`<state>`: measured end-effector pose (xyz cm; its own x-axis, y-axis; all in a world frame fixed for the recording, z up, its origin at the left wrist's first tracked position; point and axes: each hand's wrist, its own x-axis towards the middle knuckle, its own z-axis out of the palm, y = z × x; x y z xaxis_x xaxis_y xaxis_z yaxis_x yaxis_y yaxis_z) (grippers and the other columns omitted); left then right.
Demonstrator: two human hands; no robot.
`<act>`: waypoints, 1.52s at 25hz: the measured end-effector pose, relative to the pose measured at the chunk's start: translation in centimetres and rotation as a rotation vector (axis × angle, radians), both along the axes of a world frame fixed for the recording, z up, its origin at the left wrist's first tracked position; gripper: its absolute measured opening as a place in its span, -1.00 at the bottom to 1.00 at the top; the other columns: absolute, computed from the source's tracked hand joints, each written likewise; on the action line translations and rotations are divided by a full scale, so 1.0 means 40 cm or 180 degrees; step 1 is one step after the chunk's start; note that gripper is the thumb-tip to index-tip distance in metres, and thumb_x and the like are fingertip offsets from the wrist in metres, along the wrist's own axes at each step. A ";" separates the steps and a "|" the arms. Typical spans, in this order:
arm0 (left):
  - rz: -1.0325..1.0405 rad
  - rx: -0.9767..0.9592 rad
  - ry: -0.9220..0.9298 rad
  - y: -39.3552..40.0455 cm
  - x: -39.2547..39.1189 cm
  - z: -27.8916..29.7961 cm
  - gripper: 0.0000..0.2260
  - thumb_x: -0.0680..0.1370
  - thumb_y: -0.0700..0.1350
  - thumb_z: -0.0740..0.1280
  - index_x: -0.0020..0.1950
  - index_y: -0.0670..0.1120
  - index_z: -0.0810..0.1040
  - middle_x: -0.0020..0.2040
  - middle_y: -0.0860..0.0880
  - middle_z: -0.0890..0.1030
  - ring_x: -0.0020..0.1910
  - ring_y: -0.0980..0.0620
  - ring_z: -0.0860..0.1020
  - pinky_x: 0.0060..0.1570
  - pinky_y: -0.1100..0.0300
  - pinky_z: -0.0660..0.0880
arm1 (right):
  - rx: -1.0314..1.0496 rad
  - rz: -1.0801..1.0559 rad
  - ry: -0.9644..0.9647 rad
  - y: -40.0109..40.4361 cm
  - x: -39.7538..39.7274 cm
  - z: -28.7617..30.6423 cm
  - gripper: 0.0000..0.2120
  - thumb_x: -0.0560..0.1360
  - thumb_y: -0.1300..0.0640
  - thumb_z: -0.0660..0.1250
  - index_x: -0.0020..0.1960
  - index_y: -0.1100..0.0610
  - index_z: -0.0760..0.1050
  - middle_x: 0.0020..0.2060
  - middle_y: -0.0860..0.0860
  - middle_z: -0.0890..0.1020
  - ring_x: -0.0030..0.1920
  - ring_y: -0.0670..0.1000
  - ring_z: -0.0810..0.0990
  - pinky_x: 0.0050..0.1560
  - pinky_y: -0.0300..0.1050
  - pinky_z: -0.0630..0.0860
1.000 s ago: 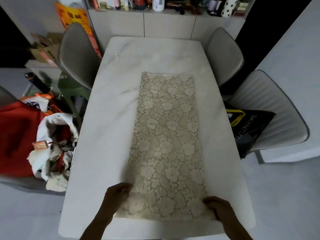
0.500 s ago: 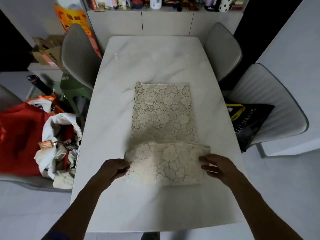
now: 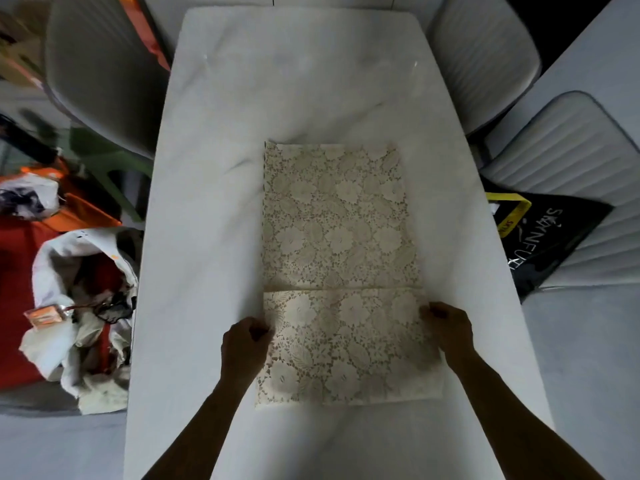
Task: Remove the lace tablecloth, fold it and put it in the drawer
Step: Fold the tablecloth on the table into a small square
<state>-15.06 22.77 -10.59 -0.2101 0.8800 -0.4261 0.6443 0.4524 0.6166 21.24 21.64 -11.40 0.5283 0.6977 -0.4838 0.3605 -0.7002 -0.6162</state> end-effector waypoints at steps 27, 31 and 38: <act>0.1161 -0.0770 -0.2417 -0.144 -0.075 0.282 -0.79 0.53 -0.15 0.25 0.01 -0.09 0.67 -0.23 -0.15 0.68 -0.34 -0.06 0.63 -0.31 0.16 0.44 | -0.0061 -0.0573 0.2718 -0.148 0.072 0.295 -0.66 0.57 0.19 0.09 -0.12 0.24 0.63 -0.11 0.19 0.72 -0.19 0.27 0.69 -0.49 -0.15 0.43; 0.1230 -0.0970 -0.2235 0.079 -0.057 0.236 -0.60 0.53 0.22 0.26 -0.17 -0.12 0.50 -0.39 -0.06 0.47 -0.49 0.03 0.37 -0.48 0.23 0.24 | -0.0231 -0.0364 0.2099 0.059 0.039 0.263 -0.87 0.49 0.14 0.29 -0.08 0.14 0.60 -0.22 0.08 0.68 -0.35 0.07 0.54 -0.41 -0.16 0.39; 0.0159 -0.0416 -0.1817 0.191 -0.029 0.053 -0.71 0.39 0.00 0.52 0.04 -0.06 0.59 -0.02 0.05 0.69 0.01 -0.04 0.62 -0.06 0.16 0.47 | -0.0090 0.0428 0.0665 0.174 -0.016 0.085 -0.87 0.53 0.16 0.32 -0.19 0.03 0.49 -0.28 -0.02 0.54 -0.28 -0.02 0.50 -0.36 -0.21 0.38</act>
